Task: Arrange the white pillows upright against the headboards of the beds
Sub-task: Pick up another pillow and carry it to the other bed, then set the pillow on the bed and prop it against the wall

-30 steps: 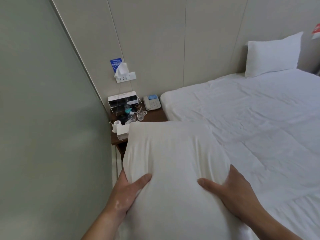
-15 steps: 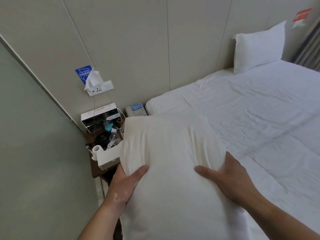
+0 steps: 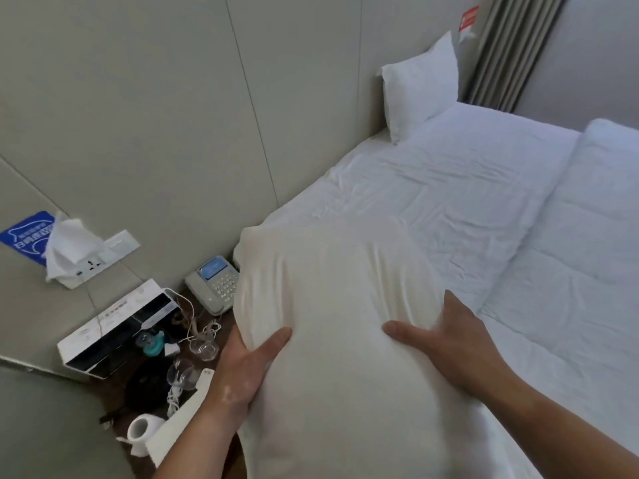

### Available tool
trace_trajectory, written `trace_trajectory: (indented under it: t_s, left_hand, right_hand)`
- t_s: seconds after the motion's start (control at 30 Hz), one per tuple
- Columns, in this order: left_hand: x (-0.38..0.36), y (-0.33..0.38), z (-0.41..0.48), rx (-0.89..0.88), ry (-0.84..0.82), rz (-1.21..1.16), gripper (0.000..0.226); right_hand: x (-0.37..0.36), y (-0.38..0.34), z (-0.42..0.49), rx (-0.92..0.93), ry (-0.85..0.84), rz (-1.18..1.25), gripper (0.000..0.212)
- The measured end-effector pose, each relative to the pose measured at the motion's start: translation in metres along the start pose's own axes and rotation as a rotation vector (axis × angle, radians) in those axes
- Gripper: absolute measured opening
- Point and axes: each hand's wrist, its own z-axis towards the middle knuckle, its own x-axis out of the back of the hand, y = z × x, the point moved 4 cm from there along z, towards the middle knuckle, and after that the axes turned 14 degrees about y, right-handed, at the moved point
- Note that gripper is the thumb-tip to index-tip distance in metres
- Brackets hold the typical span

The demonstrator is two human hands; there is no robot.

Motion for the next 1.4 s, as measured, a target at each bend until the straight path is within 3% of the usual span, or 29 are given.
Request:
trace_trajectory:
  t_s: [0.2,0.27,0.43,0.77,1.07,1.23,1.4]
  left_hand:
    - [-0.043,0.032,0.073,-0.002,-0.070,0.054,0.035]
    - [-0.058,0.044,0.097,-0.002,-0.072,0.060,0.044]
    - [-0.109,0.073,0.156,0.005,-0.095,0.100,0.089]
    - [-0.213,0.129,0.260,-0.094,-0.258,0.192,0.110]
    - [-0.315,0.164,0.371,-0.185,-0.588,0.386,0.104]
    - [-0.368,0.156,0.440,-0.255,-0.750,0.490,0.101]
    - [-0.400,0.117,0.506,-0.265,-0.840,0.605,0.112]
  right_hand:
    - [-0.020,-0.010,0.068,-0.041,0.046,0.076,0.084]
    - [-0.024,-0.016,0.097,-0.062,0.050,0.103,0.082]
    - [-0.018,-0.022,0.169,-0.103,0.067,0.136,0.074]
    - [-0.016,-0.015,0.262,-0.204,0.213,0.296,0.062]
    - [-0.070,0.004,0.316,-0.363,0.394,0.348,0.069]
    - [-0.123,0.018,0.339,-0.484,0.448,0.326,0.055]
    - [-0.184,0.040,0.360,-0.570,0.413,0.272,0.063]
